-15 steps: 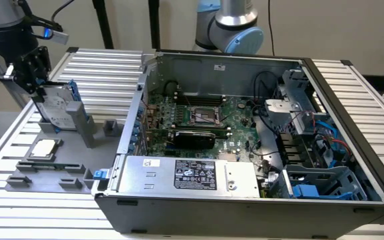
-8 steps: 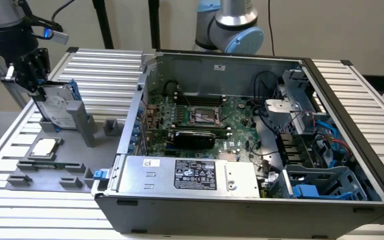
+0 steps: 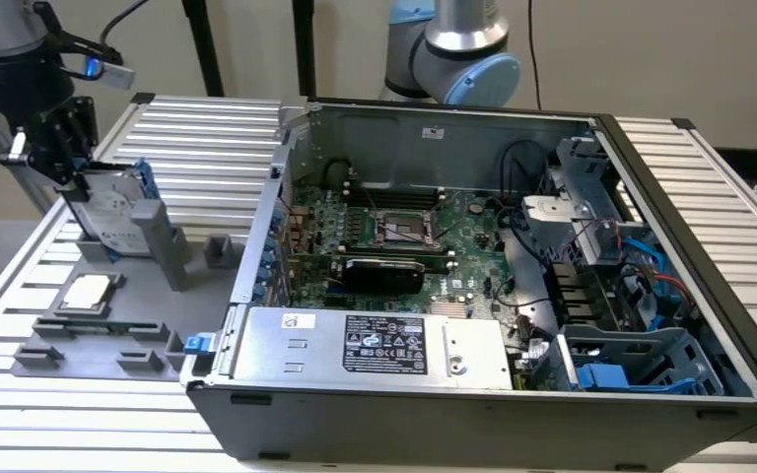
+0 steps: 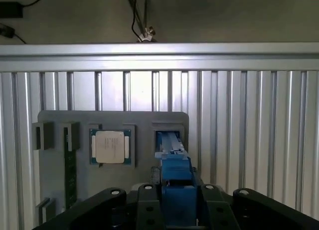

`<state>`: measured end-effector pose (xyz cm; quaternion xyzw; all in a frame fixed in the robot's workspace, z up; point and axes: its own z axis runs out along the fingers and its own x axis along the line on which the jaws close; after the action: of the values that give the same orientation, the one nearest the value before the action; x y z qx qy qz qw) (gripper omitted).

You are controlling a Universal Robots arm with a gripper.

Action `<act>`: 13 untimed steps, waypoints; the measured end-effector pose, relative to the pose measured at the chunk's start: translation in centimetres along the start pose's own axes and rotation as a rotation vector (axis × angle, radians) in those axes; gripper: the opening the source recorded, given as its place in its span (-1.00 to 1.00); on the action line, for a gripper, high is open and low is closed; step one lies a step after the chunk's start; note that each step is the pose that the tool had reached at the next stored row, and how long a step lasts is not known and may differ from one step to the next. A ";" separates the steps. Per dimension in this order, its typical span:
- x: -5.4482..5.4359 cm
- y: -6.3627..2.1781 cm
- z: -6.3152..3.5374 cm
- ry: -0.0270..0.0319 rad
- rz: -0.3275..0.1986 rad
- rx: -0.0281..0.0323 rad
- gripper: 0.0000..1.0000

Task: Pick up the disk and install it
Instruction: 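Pick up the disk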

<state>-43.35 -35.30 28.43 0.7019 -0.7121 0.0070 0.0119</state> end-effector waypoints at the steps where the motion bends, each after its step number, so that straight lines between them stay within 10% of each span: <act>1: 0.0 0.00 0.00 0.0000 0.000 0.0000 -1.00; 13: 0.1 0.00 0.00 -0.0003 0.000 0.0001 -1.00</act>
<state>-43.35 -35.40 28.43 0.7019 -0.7122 0.0069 0.0118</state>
